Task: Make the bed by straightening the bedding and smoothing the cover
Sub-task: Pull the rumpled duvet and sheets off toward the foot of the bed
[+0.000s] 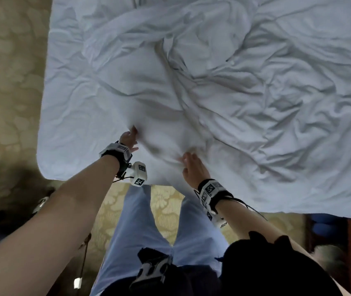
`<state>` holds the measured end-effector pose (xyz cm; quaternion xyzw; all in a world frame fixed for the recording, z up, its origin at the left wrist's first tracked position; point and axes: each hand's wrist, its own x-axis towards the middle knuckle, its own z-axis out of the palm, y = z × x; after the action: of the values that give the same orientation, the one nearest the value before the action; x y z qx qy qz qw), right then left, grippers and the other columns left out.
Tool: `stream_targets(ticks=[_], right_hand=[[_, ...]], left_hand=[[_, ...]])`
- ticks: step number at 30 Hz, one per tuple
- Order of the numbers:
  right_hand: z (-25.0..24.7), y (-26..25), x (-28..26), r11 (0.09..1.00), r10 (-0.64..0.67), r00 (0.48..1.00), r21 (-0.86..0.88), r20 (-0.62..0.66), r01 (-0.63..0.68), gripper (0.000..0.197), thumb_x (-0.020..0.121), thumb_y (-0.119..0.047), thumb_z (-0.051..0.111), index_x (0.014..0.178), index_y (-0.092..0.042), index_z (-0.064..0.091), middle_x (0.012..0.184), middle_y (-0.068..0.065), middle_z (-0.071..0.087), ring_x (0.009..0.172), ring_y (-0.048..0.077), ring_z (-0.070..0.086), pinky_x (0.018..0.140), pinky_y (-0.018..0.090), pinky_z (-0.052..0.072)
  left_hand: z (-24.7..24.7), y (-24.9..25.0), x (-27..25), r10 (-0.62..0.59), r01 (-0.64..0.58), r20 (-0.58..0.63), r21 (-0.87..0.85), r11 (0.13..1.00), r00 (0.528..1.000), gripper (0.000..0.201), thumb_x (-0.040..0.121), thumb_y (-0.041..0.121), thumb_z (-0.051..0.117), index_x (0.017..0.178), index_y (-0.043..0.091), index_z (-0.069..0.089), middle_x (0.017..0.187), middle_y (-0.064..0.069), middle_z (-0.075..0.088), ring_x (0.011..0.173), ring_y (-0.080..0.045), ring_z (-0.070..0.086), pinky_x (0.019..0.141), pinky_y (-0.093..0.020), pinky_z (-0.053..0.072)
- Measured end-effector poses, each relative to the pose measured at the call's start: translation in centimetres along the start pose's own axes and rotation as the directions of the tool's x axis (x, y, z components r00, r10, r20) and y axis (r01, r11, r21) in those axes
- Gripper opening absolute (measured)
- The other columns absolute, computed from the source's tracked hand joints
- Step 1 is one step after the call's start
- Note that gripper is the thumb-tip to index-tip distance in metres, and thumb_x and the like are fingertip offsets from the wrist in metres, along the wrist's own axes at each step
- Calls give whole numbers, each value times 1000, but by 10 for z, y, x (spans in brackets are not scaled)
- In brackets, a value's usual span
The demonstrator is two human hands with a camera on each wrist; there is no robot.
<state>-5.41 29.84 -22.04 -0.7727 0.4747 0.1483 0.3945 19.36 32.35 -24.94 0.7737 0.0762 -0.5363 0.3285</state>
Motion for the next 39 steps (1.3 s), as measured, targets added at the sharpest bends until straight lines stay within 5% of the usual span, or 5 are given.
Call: stream_targets(ticks=[8,14,19,31,39], right_hand=[[33,-24,-1,900,376,893,326,-249,-288,27,85,-1,50,112,-5,49,112,16,55,103,33,53,82,37,44],[69,-49,-21,606,684,701,691,-201,-394,17,92,-14,49,99,-1,56,86,14,64,76,26,59,75,39,49],[99,-75,-43,231,585,783,882,212,-411,36,96,-28,48,70,-6,60,44,0,64,39,11,61,53,28,47],[120,-117,-115,-623,402,893,775,201,106,25,86,-22,62,111,-17,59,118,3,55,114,22,52,98,34,42],[64,-144,-166,-672,256,951,740,174,46,27,85,-24,61,98,-2,70,95,12,73,84,24,71,73,31,60]], left_hand=[[-24,22,91,12,-37,228,105,994,974,85,57,86,54,115,24,60,137,-9,52,128,-29,50,105,-45,44],[-26,66,-14,151,-105,326,-153,983,933,35,61,29,83,90,13,71,98,-8,71,85,-24,68,79,-34,55],[-41,54,-79,248,-250,103,5,968,963,28,70,11,72,97,3,68,81,-4,61,69,-21,55,54,-21,43],[-106,-23,-212,291,-321,181,166,932,939,15,85,22,62,74,14,57,73,0,58,64,-13,56,59,-24,50],[-151,-39,-222,256,-270,298,4,963,919,34,83,38,66,105,13,61,91,-7,64,76,-19,64,57,-26,58]])
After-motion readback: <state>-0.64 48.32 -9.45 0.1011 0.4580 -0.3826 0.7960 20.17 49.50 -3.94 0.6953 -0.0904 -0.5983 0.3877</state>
